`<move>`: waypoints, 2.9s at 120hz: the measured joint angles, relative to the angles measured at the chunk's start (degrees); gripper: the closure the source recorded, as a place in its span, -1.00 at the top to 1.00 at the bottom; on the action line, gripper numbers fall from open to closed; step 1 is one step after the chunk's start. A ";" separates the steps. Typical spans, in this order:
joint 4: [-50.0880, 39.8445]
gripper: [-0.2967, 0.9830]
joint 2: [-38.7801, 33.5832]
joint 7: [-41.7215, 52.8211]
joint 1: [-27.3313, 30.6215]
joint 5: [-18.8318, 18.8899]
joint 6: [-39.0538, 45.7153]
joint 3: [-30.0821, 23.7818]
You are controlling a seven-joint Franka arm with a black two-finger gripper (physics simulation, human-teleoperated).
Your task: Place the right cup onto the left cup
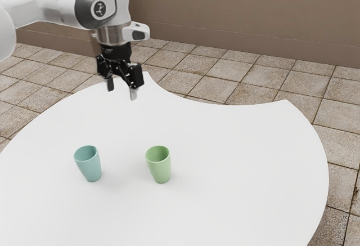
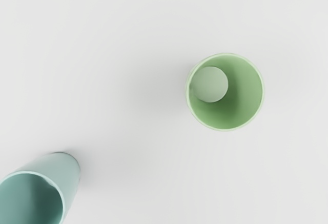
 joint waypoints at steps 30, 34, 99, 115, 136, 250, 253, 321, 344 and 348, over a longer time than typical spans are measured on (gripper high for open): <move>-5.68 0.54 0.05 -1.27 0.34 -0.13 5.62 -1.30; -6.87 0.54 0.05 -1.41 0.41 -0.11 6.91 -1.58; -23.17 0.54 0.62 -3.97 0.40 -1.06 27.17 -4.97; -24.74 0.54 1.09 -4.41 0.53 -1.80 29.79 -5.01; -25.65 0.54 1.32 -4.85 0.55 -2.08 32.01 -5.02; -25.16 -0.49 8.39 -5.80 1.58 -3.42 39.37 -5.15; -25.12 -0.52 8.47 -5.81 1.54 -3.51 39.43 -5.14; -21.57 -0.68 2.86 -6.24 2.02 -2.26 36.87 -4.31; -15.37 -0.69 2.36 -6.28 2.71 -0.24 31.05 -1.21; -14.57 -0.69 2.32 -6.13 2.67 -0.11 30.09 0.31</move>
